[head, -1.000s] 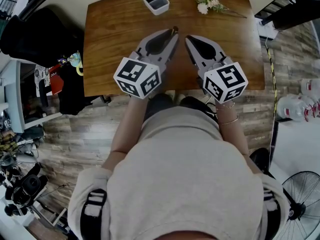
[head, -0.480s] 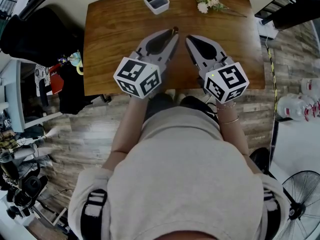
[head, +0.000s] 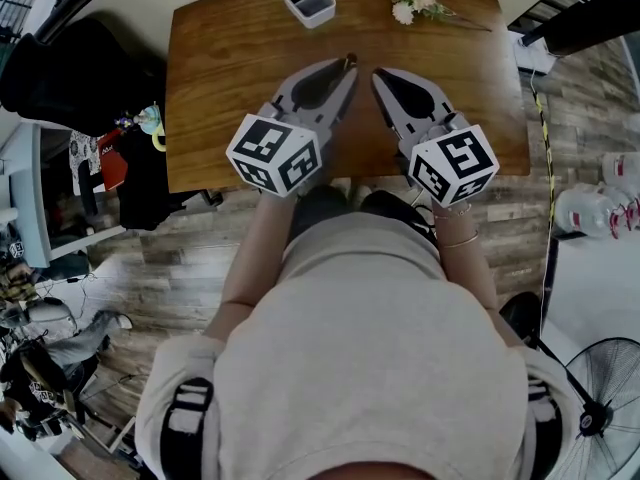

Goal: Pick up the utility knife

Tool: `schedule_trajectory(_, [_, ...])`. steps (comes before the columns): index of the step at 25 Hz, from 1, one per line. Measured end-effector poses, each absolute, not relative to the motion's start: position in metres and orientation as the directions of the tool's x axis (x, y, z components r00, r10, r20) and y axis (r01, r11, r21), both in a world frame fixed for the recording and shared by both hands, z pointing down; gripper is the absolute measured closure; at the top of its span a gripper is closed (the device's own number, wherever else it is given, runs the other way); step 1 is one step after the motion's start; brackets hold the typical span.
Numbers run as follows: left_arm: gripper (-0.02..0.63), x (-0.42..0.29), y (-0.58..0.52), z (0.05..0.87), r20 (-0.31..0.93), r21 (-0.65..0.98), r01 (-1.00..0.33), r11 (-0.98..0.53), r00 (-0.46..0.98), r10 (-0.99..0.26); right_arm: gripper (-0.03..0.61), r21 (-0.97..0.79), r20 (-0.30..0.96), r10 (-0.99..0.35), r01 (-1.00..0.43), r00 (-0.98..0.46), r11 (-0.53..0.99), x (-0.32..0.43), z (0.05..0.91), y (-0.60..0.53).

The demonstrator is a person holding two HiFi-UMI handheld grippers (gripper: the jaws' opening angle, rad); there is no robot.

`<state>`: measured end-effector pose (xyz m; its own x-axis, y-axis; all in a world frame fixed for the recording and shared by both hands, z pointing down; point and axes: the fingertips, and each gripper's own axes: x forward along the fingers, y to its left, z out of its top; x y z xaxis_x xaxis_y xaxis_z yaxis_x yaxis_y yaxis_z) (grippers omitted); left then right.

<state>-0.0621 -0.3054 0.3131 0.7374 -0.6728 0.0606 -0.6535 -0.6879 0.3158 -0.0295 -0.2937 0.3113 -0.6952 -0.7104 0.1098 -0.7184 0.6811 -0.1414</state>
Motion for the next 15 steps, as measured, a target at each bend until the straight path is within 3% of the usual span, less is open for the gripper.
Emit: schedule_trajectory(15, [0.535,-0.0560,-0.3042,0.3163,0.069,0.314,-0.642,-0.699,0.750,-0.658,0.569,-0.140,0.110,-0.712,-0.720,-0.694,0.680,-0.0276,0.3135,-0.2933])
